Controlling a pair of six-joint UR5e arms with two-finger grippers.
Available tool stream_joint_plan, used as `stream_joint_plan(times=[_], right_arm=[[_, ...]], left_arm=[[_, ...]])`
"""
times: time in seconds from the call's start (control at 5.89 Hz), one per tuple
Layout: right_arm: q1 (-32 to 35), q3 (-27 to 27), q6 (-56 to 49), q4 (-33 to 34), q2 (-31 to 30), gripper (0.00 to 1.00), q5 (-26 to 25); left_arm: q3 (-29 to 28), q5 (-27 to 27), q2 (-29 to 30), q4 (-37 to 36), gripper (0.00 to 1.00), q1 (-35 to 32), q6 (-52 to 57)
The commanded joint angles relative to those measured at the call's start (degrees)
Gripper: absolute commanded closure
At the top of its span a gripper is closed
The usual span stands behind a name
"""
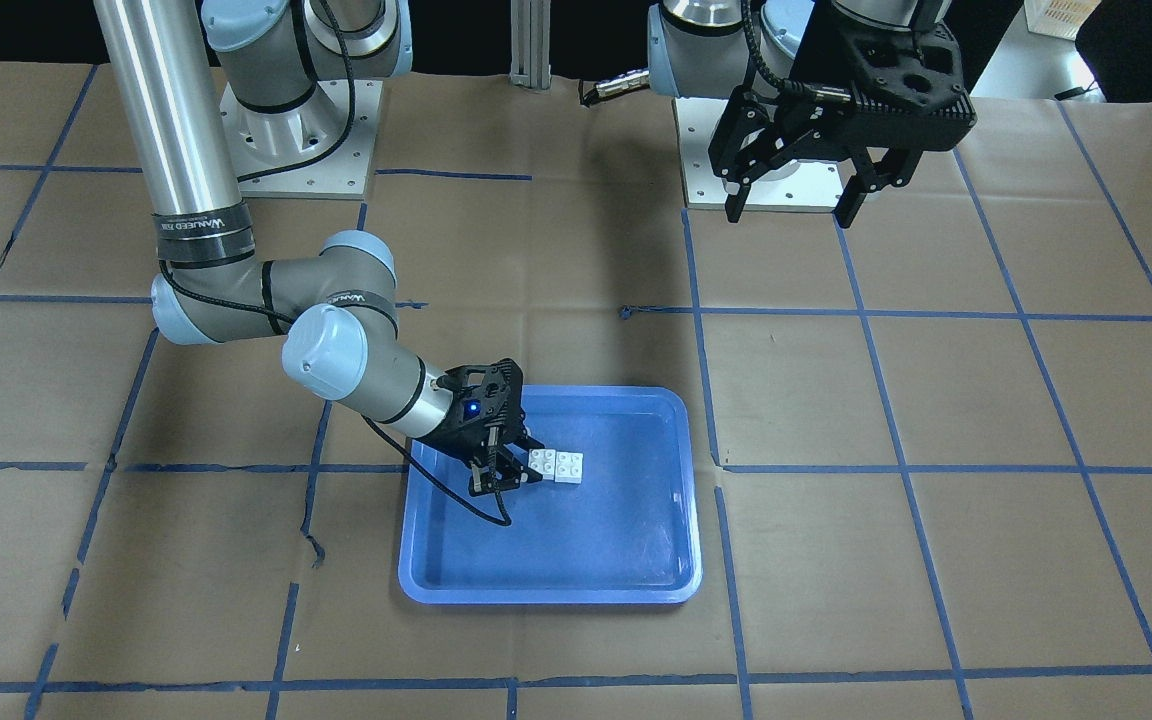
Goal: Assemble white blocks and place on blue tray
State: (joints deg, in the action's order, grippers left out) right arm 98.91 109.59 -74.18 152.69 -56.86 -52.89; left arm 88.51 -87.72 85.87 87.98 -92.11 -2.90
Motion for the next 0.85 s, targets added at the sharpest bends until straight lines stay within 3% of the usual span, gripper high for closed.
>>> stream_joint_plan(times=[0.0,0.34,0.68], right_arm=[[0.06,0.01,0.0,0.15,0.0,0.67,0.06],[-0.03,0.01,0.0,0.24,0.17,0.55,0.41],[-0.03,-0.08,0.0,0.33,0.17,0.53,0.59]], left_arm=[[0.0,0.0,0.0,0.0,0.0,0.0,0.0],[0.0,0.0,0.0,0.0,0.0,0.0,0.0],[0.09,0.0,0.0,0.0,0.0,0.0,0.0]])
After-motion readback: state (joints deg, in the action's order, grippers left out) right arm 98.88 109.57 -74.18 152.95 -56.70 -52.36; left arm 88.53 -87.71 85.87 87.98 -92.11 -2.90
